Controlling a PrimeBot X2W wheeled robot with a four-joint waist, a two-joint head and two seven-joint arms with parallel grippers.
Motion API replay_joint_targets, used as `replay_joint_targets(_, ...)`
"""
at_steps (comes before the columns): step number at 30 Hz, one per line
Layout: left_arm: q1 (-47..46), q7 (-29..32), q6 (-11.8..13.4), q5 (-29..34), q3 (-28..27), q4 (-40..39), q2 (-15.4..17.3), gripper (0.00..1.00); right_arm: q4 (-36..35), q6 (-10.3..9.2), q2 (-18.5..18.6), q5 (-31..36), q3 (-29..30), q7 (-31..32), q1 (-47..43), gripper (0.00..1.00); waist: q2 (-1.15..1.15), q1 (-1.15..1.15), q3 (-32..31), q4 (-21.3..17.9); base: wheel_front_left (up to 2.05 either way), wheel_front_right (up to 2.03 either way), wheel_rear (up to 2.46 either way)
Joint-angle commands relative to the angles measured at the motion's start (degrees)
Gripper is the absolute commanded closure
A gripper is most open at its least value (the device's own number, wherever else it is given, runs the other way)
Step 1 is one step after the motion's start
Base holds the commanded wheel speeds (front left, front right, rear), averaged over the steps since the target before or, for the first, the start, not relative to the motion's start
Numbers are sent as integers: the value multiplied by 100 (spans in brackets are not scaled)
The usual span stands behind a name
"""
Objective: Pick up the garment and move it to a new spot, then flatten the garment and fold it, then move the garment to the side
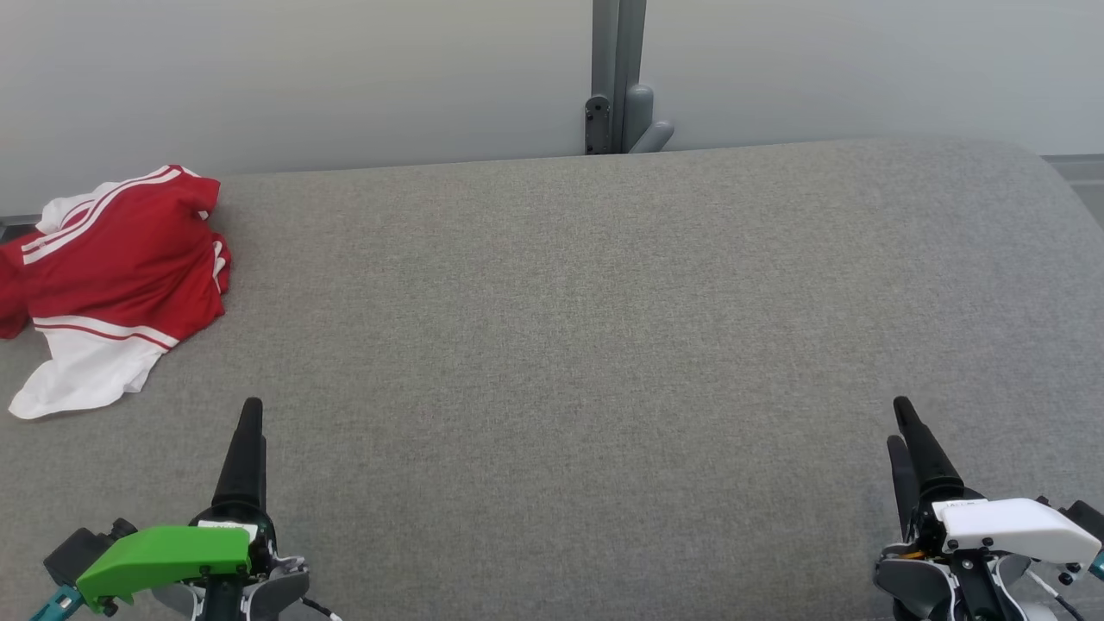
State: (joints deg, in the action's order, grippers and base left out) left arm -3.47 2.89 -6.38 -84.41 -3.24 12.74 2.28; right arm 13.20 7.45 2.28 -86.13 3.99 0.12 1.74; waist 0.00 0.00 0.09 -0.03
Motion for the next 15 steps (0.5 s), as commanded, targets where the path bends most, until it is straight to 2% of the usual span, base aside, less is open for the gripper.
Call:
replay_joint_targets(1, -54, -68, 42, 232, 31, -174, 33, 0, -147, 2, 32, 184, 16, -66, 51, 0, 0, 0, 2, 0, 0, 0, 0)
replay_joint_targets(15, -16, -413, 248, 1995, 252, -543, 42, 0, -653, 2, 41, 1930, -41, -359, -13, 0, 0, 0, 16, 17, 0, 0, 0)
